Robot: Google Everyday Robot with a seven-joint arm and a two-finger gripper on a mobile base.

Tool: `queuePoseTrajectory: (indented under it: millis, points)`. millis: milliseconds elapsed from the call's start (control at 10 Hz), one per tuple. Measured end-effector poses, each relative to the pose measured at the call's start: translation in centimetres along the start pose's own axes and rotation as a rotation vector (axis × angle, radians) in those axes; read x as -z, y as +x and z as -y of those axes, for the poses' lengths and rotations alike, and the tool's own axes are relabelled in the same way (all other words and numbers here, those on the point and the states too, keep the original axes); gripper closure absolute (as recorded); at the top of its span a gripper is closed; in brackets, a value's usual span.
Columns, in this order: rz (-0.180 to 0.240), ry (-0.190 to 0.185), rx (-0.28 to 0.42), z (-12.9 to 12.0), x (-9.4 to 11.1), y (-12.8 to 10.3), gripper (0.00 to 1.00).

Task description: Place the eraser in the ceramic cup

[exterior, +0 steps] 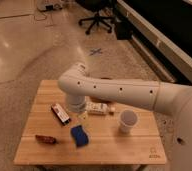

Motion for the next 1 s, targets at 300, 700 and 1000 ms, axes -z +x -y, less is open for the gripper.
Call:
queuePoseTrajectory:
  millis: [300, 700, 1000]
  points:
    - [-0.009, -0.004, -0.032, 0.2, -0.3, 0.2, 0.20]
    - [-0.050, 0.035, -0.147, 2.7, -2.2, 1.0, 0.20]
    - [-0.043, 0.105, -0.103, 5.0, -3.9, 0.6, 0.20]
